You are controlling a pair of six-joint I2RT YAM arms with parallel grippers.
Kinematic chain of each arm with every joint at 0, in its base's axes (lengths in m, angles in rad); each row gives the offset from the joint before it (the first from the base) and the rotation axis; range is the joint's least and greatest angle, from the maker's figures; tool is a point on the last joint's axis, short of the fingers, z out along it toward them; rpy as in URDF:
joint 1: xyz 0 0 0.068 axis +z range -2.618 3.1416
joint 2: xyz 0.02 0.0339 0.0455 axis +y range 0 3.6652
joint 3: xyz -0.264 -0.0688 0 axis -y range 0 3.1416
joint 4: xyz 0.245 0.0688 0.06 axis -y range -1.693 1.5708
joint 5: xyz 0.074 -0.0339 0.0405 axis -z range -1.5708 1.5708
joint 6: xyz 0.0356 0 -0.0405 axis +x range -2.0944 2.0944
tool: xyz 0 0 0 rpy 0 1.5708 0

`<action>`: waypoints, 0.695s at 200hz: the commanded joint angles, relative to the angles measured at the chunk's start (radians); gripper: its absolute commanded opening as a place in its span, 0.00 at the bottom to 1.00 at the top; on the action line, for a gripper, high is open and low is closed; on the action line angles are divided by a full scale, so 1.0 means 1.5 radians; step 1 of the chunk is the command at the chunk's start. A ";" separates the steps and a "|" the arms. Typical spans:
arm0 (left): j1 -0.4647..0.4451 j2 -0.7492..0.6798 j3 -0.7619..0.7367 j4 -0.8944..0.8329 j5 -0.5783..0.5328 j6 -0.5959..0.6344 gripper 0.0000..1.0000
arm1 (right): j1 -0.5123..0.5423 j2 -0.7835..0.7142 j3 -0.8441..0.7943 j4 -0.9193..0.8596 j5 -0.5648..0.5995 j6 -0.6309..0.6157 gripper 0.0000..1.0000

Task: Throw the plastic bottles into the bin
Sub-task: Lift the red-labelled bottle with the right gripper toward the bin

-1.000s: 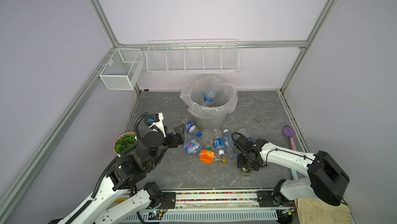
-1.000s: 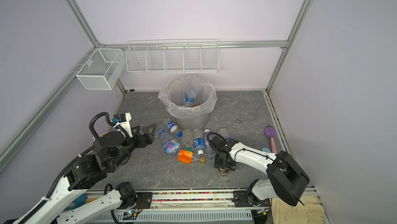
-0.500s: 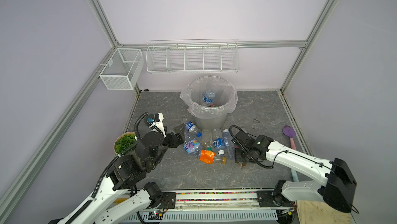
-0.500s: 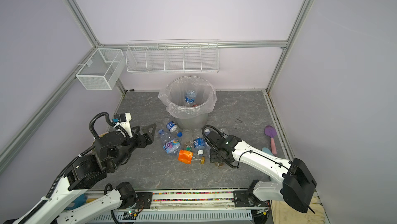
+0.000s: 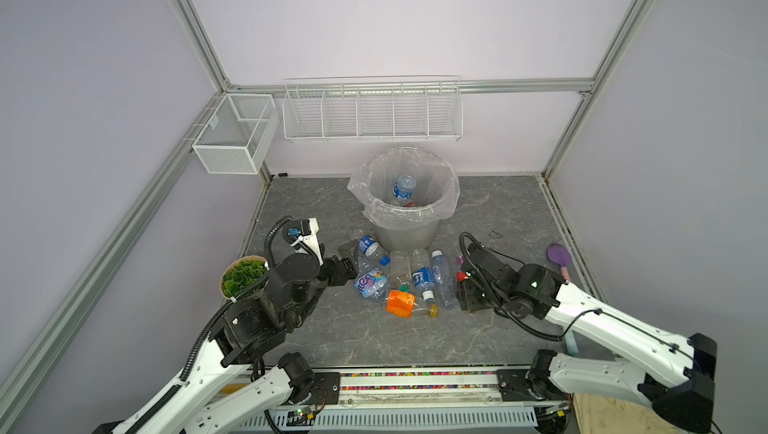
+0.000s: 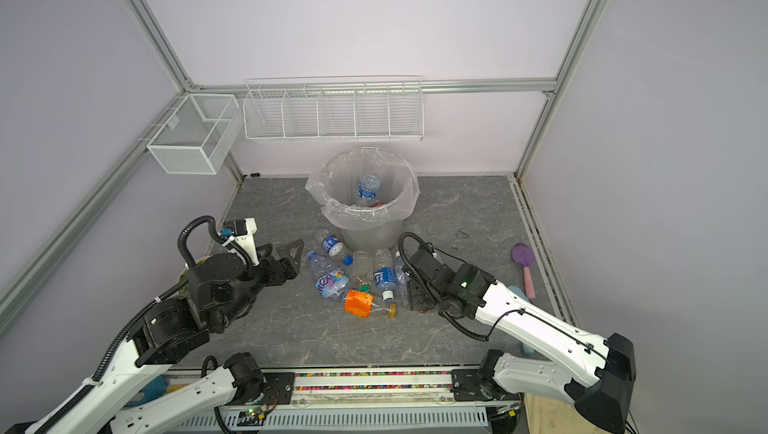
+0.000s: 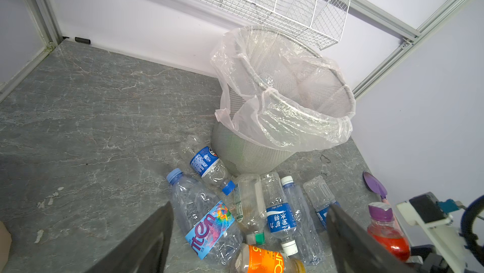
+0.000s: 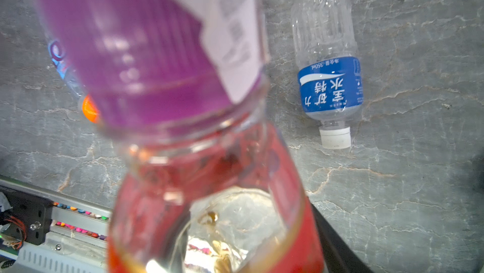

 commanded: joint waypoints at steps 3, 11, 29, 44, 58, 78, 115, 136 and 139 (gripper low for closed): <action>-0.004 0.001 0.009 -0.009 -0.012 -0.004 0.90 | 0.005 -0.011 0.033 0.020 0.016 -0.047 0.07; -0.004 0.000 0.009 -0.009 -0.012 -0.004 0.90 | 0.005 -0.012 0.040 0.030 0.008 -0.062 0.07; -0.004 0.001 0.010 -0.012 -0.012 -0.004 0.90 | 0.005 -0.014 0.059 0.048 -0.003 -0.092 0.07; -0.004 0.000 0.009 -0.014 -0.014 -0.005 0.90 | 0.005 -0.010 0.086 0.043 0.010 -0.111 0.07; -0.004 -0.002 0.007 -0.014 -0.013 -0.006 0.90 | 0.005 -0.004 0.114 0.034 0.026 -0.127 0.07; -0.004 -0.005 0.005 -0.014 -0.014 -0.007 0.90 | 0.005 0.002 0.147 0.035 0.039 -0.153 0.07; -0.004 -0.003 0.005 -0.015 -0.015 -0.005 0.90 | 0.005 0.018 0.212 0.039 0.064 -0.200 0.07; -0.005 -0.003 0.004 -0.015 -0.016 -0.005 0.90 | 0.005 0.027 0.255 0.038 0.082 -0.226 0.07; -0.004 -0.003 0.004 -0.014 -0.016 -0.005 0.90 | 0.005 0.028 0.262 0.039 0.084 -0.230 0.07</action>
